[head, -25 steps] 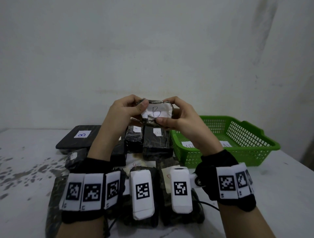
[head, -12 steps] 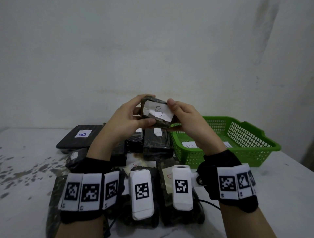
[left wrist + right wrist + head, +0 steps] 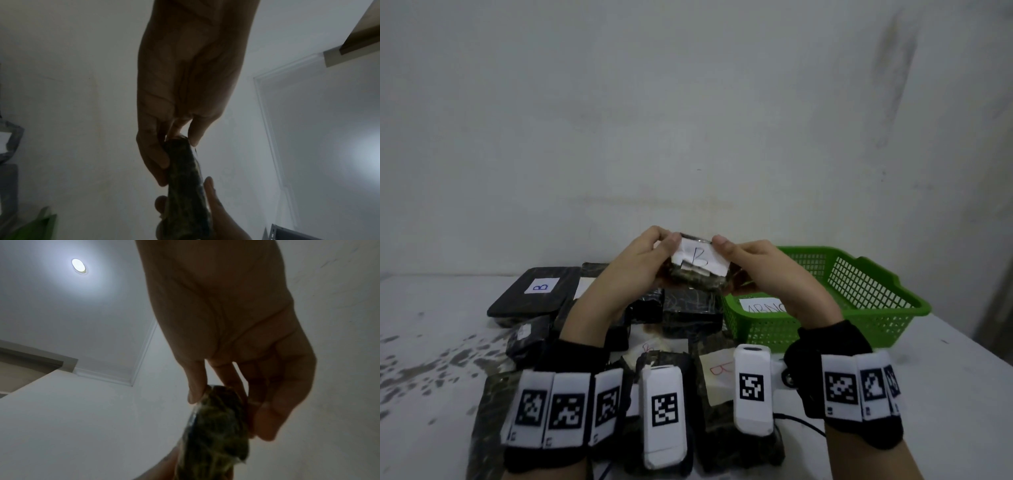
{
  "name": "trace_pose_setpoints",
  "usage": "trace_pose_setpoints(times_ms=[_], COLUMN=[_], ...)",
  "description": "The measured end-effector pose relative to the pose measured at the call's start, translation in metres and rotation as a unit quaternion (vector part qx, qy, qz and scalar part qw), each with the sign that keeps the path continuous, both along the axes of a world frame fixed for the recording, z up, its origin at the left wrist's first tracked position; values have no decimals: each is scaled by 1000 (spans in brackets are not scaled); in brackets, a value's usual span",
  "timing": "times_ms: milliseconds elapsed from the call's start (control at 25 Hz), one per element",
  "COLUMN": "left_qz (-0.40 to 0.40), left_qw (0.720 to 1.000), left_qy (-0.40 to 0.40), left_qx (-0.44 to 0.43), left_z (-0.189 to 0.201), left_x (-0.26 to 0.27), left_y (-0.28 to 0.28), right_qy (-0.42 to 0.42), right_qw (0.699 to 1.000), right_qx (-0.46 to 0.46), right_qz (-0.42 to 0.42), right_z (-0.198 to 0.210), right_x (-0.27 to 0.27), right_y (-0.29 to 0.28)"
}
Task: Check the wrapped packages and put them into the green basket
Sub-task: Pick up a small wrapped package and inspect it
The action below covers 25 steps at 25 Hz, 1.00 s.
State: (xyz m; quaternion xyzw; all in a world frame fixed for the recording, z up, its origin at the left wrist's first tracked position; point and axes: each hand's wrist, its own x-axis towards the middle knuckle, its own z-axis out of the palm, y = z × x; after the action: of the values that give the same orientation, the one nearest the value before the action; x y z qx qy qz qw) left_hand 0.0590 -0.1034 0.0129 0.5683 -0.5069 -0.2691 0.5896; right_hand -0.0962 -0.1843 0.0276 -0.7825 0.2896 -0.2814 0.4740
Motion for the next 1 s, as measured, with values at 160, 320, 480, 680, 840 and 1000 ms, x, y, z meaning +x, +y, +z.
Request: trace_pose_setpoints(times_ms=[160,320,480,680,840,1000], left_qz=[21,32,7,-62,-77,-40], left_qw=[996,981,970,976,967,973], left_qy=[-67,-175,-226,-141,-91,-30], left_qx=[47,77,85,154,227,225], left_z=[-10,17,53,67,64,57], left_x=[2,-12,-29,-32,-23,-6], left_y=[-10,-21,-36,-63,-84,-102], right_qy=[71,120,179,239,252,319], right_qw=[997,991,979,969,967,943], right_qx=[-16,-36,-82,-55,32,12], right_qz=[27,41,60,35,-9,-95], right_z=[1,18,50,71,60,35], right_x=[-15,-29,-38,-40,-31,-21], right_y=[-4,-12,-24,-61,-102,-146])
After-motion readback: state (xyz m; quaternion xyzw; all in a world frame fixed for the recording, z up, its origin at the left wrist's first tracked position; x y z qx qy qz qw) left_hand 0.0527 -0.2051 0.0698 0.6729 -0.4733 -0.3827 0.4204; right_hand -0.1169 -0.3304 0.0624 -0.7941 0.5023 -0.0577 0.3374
